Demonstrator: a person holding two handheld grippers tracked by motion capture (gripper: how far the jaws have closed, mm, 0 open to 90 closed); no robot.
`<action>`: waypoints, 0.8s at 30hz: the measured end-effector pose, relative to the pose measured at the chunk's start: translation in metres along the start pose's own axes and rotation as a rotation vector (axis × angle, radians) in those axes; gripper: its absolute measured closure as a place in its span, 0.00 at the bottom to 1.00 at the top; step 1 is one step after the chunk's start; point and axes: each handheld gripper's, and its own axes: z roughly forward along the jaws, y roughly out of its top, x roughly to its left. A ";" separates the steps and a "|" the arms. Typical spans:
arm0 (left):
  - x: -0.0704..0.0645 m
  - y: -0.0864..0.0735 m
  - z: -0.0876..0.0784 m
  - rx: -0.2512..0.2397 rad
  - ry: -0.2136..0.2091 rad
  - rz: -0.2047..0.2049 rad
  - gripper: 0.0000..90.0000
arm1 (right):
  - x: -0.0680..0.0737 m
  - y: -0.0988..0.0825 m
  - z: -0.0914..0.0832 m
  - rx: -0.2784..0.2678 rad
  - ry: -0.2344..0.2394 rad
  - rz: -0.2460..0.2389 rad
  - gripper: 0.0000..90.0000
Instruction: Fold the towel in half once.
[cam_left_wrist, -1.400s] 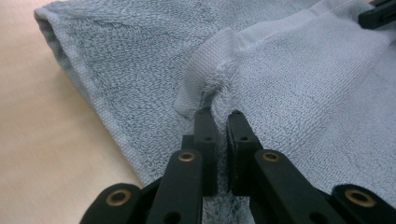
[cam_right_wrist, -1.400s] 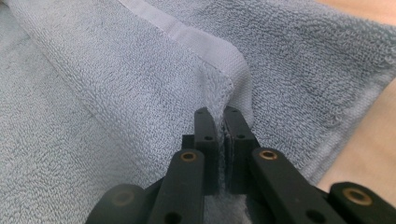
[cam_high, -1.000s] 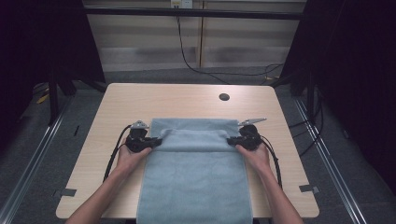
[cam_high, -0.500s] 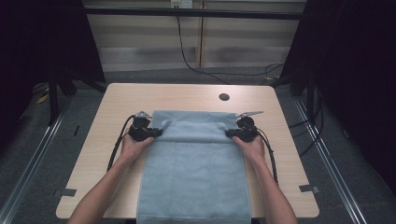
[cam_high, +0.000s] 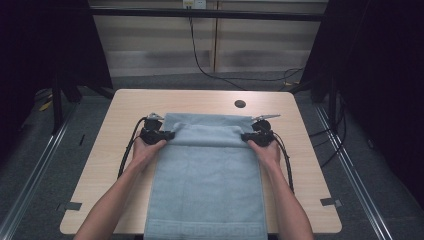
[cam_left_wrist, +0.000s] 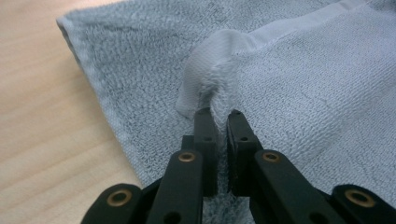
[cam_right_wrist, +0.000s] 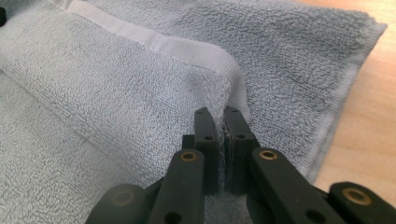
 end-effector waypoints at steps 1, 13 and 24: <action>-0.001 0.003 -0.003 -0.011 -0.007 0.002 0.95 | -0.001 0.002 0.000 -0.007 -0.010 -0.003 0.96; -0.017 0.029 -0.071 -0.226 -0.094 0.018 0.95 | 0.007 0.031 -0.063 -0.223 0.068 -0.012 0.96; -0.048 0.052 -0.144 -0.391 -0.165 0.065 0.95 | 0.032 0.055 -0.151 -0.413 0.124 -0.098 0.96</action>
